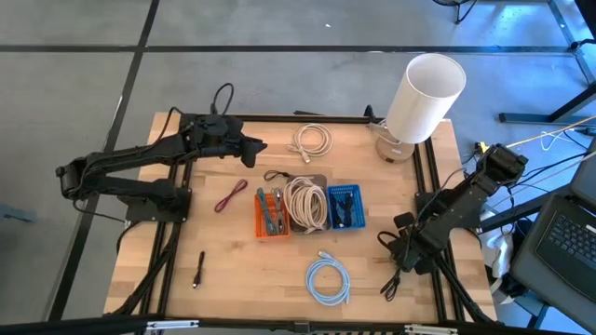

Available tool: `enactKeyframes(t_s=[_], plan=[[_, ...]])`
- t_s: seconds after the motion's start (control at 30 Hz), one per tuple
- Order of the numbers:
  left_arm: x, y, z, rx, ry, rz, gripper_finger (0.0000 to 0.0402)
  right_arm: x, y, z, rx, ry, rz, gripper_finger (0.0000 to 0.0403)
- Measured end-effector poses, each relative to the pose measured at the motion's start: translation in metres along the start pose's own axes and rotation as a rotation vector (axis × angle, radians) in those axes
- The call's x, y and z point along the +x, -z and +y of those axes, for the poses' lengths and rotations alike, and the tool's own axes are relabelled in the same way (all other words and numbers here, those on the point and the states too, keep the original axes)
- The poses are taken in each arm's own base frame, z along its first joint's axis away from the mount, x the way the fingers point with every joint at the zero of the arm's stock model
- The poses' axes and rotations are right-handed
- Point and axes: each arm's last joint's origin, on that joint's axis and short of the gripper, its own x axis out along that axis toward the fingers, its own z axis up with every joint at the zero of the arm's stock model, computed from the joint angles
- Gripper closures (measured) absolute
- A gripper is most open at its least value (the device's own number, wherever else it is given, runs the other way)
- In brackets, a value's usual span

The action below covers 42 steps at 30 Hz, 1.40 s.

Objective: Pick & Place USB Port
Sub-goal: Put the black and violet charger cable into the orange bin

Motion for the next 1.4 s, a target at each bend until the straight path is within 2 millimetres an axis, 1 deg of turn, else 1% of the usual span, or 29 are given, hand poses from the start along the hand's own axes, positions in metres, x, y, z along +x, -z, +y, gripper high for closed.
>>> enactKeyframes(t_s=[0.07, 0.13, 0.2, 0.27, 0.3, 0.4, 0.5, 0.57, 0.7, 0.8, 0.93, 1.03, 1.17, 1.27, 1.4], plan=[[0.000, 0.000, 0.000, 0.005, 0.000, 0.000, 0.0258, 0.000, 0.000, 0.000, 0.003, 0.002, -0.003, 0.0262], [0.000, 0.000, 0.000, 0.005, 0.000, 0.000, 0.0258, -0.001, -0.001, 0.001, 0.016, 0.008, -0.008, 0.0286], [0.000, 0.000, 0.000, 0.005, 0.000, 0.000, 0.0258, -0.003, -0.003, 0.001, 0.033, 0.021, -0.019, 0.0321], [0.000, 0.000, 0.000, 0.010, 0.000, 0.000, 0.0258, -0.007, -0.006, 0.002, 0.069, 0.032, -0.042, 0.0367], [0.000, 0.000, 0.000, 0.016, 0.001, 0.000, 0.0258, -0.008, -0.007, 0.003, 0.084, 0.027, -0.050, 0.0381], [0.000, 0.000, 0.000, 0.039, 0.005, 0.003, 0.0258, -0.016, -0.011, 0.006, 0.138, 0.010, -0.063, 0.0386], [0.000, 0.000, 0.000, 0.062, 0.006, 0.003, 0.0258, -0.030, -0.016, 0.009, 0.173, 0.018, -0.074, 0.0386], [0.000, 0.000, 0.000, 0.076, 0.006, 0.003, 0.0258, -0.044, -0.019, 0.012, 0.181, 0.028, -0.077, 0.0387], [0.000, 0.000, 0.000, 0.100, 0.006, 0.003, 0.0258, -0.078, -0.025, 0.016, 0.191, 0.073, -0.108, 0.0387], [0.000, 0.000, 0.000, 0.090, 0.017, 0.008, 0.0258, -0.104, -0.030, 0.014, 0.259, 0.131, -0.175, 0.0387], [0.000, -0.003, -0.005, 0.090, 0.091, -0.004, 0.0258, -0.135, -0.040, 0.000, 0.415, 0.229, -0.301, 0.0387], [-0.001, -0.007, -0.010, 0.106, 0.143, -0.046, 0.0258, -0.154, -0.048, -0.018, 0.545, 0.293, -0.390, 0.0387], [-0.002, -0.013, -0.016, 0.139, 0.219, -0.107, 0.0258, -0.184, -0.061, -0.046, 0.705, 0.353, -0.556, 0.0387], [-0.004, -0.017, -0.020, 0.147, 0.272, -0.144, 0.0258, -0.211, -0.071, -0.065, 0.756, 0.384, -0.705, 0.0387], [-0.007, -0.024, -0.026, 0.153, 0.359, -0.211, 0.0258, -0.250, -0.085, -0.090, 0.736, 0.370, -0.905, 0.0387]])
